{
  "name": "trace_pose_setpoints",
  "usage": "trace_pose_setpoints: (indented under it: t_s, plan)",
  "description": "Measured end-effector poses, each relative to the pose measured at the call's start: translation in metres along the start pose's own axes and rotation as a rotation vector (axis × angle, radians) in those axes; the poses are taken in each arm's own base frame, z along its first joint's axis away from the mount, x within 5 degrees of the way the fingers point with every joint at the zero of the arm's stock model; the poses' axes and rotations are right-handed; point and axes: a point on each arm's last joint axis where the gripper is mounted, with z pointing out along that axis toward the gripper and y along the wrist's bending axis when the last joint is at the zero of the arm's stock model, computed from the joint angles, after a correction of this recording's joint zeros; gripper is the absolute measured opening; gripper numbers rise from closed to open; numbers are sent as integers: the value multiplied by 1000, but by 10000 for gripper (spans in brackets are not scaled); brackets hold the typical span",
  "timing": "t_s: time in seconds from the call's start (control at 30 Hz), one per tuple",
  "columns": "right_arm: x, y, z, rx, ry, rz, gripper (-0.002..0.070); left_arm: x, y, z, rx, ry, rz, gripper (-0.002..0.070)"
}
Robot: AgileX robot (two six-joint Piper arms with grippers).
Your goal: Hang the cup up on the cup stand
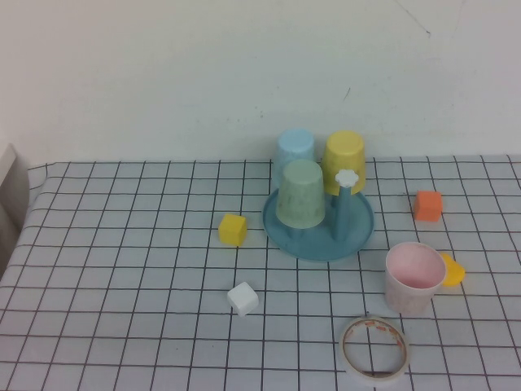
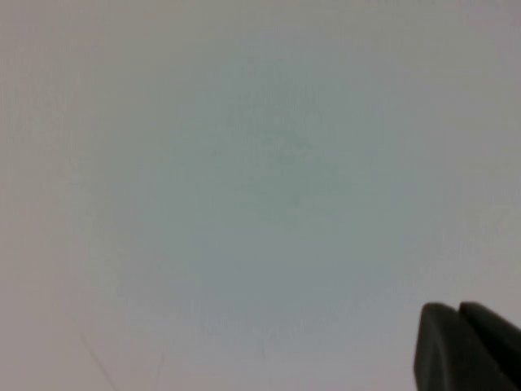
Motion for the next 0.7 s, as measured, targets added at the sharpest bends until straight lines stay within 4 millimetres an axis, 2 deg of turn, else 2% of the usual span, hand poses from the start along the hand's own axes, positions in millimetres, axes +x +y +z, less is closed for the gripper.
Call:
trace_pose_setpoints:
  t_s: [0.13,0.33,0.43,0.53,0.7]
  plan:
    - [-11,-2,-1,16,-125,61,-1,-3,0,0,-5,-31,0,-2]
    - [-9,-2,0,18,-95,97,-1,1,2,0,-23,11,-62,-2]
    - [-8,-4,0,38,-82,110,-1,5,3,2,-34,121,-135,-2]
    - [-15,-6,4,37,-46,89,-1,-14,-1,11,9,216,-111,-2]
    - [-44,-11,12,6,9,-12,-1,-61,-5,23,84,257,-2,-2]
